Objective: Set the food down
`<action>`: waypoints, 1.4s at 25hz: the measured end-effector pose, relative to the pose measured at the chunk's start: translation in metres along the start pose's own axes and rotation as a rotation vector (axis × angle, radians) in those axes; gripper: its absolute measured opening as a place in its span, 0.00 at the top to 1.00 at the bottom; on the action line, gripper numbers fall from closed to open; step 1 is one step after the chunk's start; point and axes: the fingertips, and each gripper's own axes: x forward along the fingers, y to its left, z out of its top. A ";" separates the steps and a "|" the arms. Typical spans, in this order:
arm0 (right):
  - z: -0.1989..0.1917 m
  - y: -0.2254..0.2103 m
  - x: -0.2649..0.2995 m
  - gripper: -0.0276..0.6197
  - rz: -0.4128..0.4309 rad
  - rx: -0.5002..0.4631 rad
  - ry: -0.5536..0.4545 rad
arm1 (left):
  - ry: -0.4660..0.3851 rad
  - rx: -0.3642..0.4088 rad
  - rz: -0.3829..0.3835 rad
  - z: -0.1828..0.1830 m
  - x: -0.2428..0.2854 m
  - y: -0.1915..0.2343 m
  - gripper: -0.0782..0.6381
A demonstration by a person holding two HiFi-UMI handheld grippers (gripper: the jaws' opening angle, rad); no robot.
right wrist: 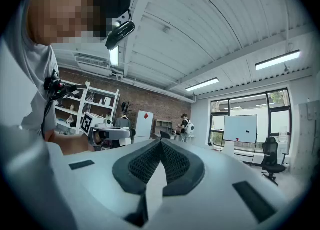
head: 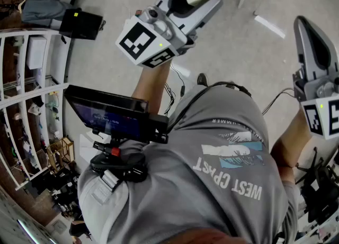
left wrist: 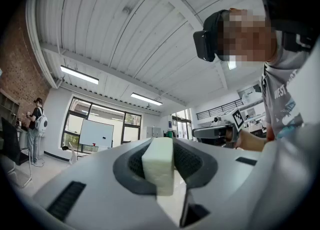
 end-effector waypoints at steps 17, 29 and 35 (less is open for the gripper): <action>0.001 -0.027 -0.028 0.95 0.037 0.066 -0.080 | 0.016 0.031 0.012 -0.007 0.036 -0.027 0.76; -0.029 -0.050 -0.026 0.95 0.007 0.103 -0.061 | 0.035 0.024 0.013 -0.023 0.051 -0.023 0.76; -0.038 -0.058 -0.013 0.95 -0.030 0.086 -0.055 | 0.031 0.025 -0.014 -0.033 0.059 -0.006 0.76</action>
